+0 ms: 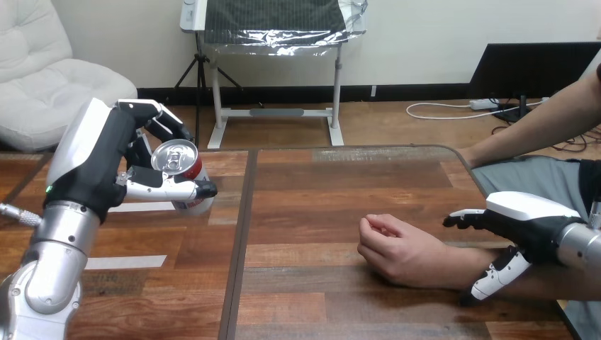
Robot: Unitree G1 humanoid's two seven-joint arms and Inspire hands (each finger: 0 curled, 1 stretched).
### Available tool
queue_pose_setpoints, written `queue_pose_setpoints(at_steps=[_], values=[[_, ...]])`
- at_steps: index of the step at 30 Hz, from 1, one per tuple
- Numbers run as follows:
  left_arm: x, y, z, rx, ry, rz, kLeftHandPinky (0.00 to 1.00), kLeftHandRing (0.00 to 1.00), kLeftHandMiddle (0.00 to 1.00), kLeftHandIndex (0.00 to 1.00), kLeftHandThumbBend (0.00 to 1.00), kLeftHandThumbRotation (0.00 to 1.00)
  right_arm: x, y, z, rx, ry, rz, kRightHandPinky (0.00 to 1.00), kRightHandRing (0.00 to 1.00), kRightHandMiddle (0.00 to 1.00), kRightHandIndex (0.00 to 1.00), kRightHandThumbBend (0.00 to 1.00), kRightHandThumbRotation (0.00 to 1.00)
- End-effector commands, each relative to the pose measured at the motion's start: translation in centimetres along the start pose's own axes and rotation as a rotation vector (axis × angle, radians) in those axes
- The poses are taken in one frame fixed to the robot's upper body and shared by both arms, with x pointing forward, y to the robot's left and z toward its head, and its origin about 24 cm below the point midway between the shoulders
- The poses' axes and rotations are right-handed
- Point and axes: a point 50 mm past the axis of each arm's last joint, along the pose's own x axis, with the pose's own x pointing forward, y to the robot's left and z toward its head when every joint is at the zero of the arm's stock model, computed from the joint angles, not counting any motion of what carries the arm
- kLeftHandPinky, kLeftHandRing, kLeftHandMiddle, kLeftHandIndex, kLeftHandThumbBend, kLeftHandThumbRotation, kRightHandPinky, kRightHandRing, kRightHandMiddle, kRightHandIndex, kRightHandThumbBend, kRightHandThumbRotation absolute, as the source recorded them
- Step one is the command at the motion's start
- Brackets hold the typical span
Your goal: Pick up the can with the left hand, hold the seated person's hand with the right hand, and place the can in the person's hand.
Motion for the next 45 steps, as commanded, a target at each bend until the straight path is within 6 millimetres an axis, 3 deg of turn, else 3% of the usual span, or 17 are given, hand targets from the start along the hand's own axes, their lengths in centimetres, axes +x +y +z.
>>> queue_pose_setpoints(at_steps=[1, 22, 27, 36, 45], values=[[0.7, 2.1, 1.7, 0.023, -0.083, 0.064, 0.13, 0.17, 0.31, 0.4, 0.84, 0.0, 0.0, 1.2, -1.5, 0.025, 0.106, 0.085, 0.78, 0.91, 0.91, 0.91, 1.0, 0.31], [0.7, 2.4, 2.1, 0.025, -0.089, 0.073, 0.17, 0.2, 0.35, 0.4, 0.84, 0.0, 0.2, 2.3, -1.6, 0.03, 0.127, 0.169, 0.67, 0.81, 0.84, 0.85, 1.0, 0.2], [0.7, 2.4, 2.1, 0.021, -0.089, 0.078, 0.16, 0.19, 0.35, 0.39, 0.85, 0.0, 0.2, 2.6, -1.5, 0.048, 0.117, 0.176, 0.52, 0.67, 0.74, 0.83, 1.0, 0.19], [0.7, 2.4, 2.2, 0.007, -0.084, 0.083, 0.16, 0.19, 0.35, 0.4, 0.84, 0.0, 0.2, 3.2, -1.4, 0.025, 0.114, 0.203, 0.42, 0.59, 0.68, 0.81, 1.0, 0.21], [0.7, 2.5, 2.2, 0.01, -0.09, 0.088, 0.15, 0.18, 0.34, 0.4, 0.84, 0.0, 0.3, 3.8, -1.0, -0.014, 0.088, 0.226, 0.5, 0.64, 0.72, 0.79, 1.0, 0.22]])
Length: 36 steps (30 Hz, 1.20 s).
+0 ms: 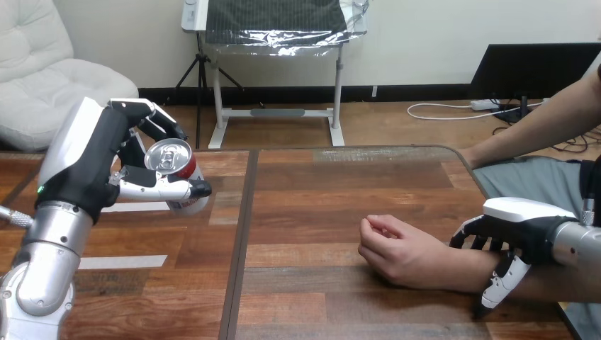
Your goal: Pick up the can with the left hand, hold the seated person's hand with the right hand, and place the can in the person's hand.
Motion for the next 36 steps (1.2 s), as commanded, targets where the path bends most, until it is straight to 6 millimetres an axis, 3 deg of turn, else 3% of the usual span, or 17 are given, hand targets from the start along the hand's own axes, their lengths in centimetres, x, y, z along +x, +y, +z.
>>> queue_pose_setpoints(at_steps=[1, 7, 21, 34, 36], values=[[1.0, 1.9, 2.2, 0.004, -0.099, 0.081, 0.15, 0.18, 0.34, 0.39, 0.84, 0.0, 0.1, 3.8, -1.1, 0.006, 0.051, 0.139, 0.5, 0.64, 0.72, 0.79, 1.0, 0.23], [1.0, 1.8, 2.2, 0.002, -0.098, 0.081, 0.15, 0.17, 0.34, 0.39, 0.84, 0.0, 0.2, 4.2, -0.8, 0.004, 0.027, 0.14, 0.44, 0.57, 0.67, 0.77, 1.0, 0.24], [1.0, 1.7, 2.1, 0.006, -0.106, 0.071, 0.16, 0.19, 0.33, 0.39, 0.84, 0.0, 0.2, 4.8, -0.2, -0.002, -0.007, 0.126, 0.51, 0.62, 0.68, 0.71, 0.97, 0.25], [1.0, 1.7, 2.2, 0.005, -0.112, 0.08, 0.18, 0.21, 0.35, 0.39, 0.85, 0.0, 0.3, 5.1, 0.4, -0.011, -0.03, 0.094, 0.48, 0.57, 0.64, 0.65, 0.93, 0.21], [1.1, 1.7, 2.1, 0.003, -0.111, 0.08, 0.18, 0.21, 0.35, 0.39, 0.85, 0.0, 0.3, 5.2, 0.5, -0.011, -0.031, 0.09, 0.45, 0.53, 0.61, 0.63, 0.93, 0.2]])
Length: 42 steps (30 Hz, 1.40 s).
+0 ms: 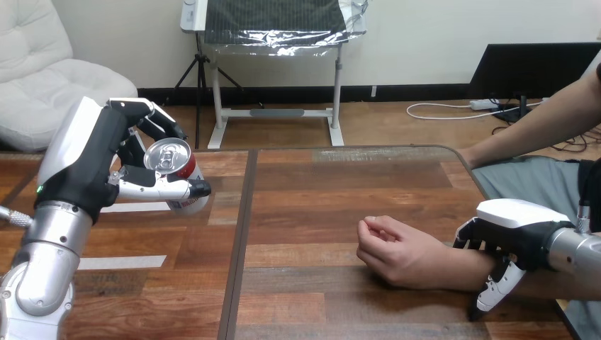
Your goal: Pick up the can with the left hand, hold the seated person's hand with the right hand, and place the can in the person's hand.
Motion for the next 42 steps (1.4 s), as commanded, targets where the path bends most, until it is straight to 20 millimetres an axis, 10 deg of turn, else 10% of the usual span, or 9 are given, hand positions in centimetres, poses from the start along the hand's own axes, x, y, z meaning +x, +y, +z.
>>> queue_pose_setpoints(at_steps=[1, 17, 42], values=[[1.07, 1.65, 2.12, 0.002, -0.105, 0.079, 0.18, 0.21, 0.35, 0.39, 0.85, 0.0, 0.27, 4.5, 0.03, 0.027, 0.012, 0.13, 0.44, 0.53, 0.61, 0.63, 0.93, 0.2], [1.05, 1.46, 2.02, -0.001, -0.123, 0.077, 0.15, 0.18, 0.34, 0.39, 0.85, 0.0, 0.6, 4.86, 0.65, 0.041, -0.01, 0.08, 0.21, 0.29, 0.4, 0.51, 0.92, 0.07], [1.06, 0.85, 1.97, -0.008, -0.106, 0.066, 0.12, 0.15, 0.32, 0.39, 0.85, 0.0, 1.05, 4.94, 0.9, 0.05, -0.027, 0.018, 0.21, 0.29, 0.38, 0.43, 0.82, 0.0]])
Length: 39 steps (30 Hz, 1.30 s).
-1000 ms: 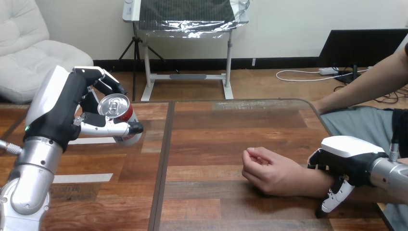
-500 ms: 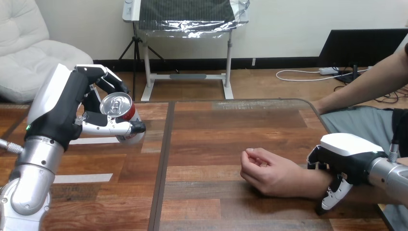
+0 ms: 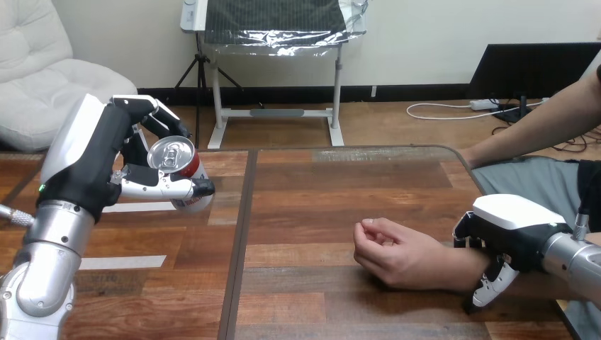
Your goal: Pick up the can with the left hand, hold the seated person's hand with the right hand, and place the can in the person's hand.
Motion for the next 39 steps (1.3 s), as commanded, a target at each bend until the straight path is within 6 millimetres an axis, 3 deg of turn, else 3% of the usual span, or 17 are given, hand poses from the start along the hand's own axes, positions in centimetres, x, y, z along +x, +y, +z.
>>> queue_pose_setpoints(at_steps=[1, 27, 39], values=[[1.1, 0.8, 1.6, -0.005, -0.074, 0.064, 0.12, 0.15, 0.32, 0.39, 0.85, 0.0, 0.5, 4.2, 0.5, 0.05, 0.002, 0.123, 0.21, 0.29, 0.38, 0.42, 0.81, 0.0], [1.4, -1.1, 1.8, -0.055, -0.107, 0.028, 0.1, 0.14, 0.29, 0.39, 0.83, 0.0, 0.6, 2.4, 0.4, 0.118, -0.034, -0.031, 0.24, 0.29, 0.36, 0.37, 0.79, 0.0], [1.7, -2.0, 1.9, -0.066, -0.107, 0.018, 0.13, 0.18, 0.31, 0.39, 0.83, 0.0, 0.5, 1.0, 0.3, 0.151, -0.048, -0.091, 0.27, 0.32, 0.38, 0.39, 0.8, 0.0]])
